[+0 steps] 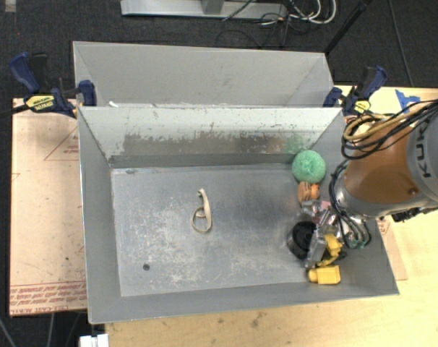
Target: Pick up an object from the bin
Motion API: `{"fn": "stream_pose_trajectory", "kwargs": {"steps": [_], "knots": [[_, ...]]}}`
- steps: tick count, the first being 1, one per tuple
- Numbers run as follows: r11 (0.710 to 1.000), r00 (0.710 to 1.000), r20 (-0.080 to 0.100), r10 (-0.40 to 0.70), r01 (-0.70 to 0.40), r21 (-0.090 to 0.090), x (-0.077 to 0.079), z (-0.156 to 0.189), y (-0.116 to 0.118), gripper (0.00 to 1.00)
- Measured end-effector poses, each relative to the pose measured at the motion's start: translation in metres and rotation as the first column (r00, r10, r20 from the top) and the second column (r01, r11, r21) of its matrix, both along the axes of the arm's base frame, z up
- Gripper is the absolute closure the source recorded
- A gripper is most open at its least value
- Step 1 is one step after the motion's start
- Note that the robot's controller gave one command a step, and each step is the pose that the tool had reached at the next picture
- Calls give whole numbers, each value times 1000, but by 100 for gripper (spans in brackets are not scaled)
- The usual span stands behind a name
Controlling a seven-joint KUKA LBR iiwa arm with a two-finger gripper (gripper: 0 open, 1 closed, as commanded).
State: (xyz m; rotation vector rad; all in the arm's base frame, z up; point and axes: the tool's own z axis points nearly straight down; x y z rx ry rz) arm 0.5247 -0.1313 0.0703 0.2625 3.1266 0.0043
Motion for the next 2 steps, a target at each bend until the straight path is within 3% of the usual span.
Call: {"fn": "stream_pose_trajectory", "kwargs": {"steps": [2], "knots": [[1000,1000,-3,1,-1,0,-1,4,0,100]]}}
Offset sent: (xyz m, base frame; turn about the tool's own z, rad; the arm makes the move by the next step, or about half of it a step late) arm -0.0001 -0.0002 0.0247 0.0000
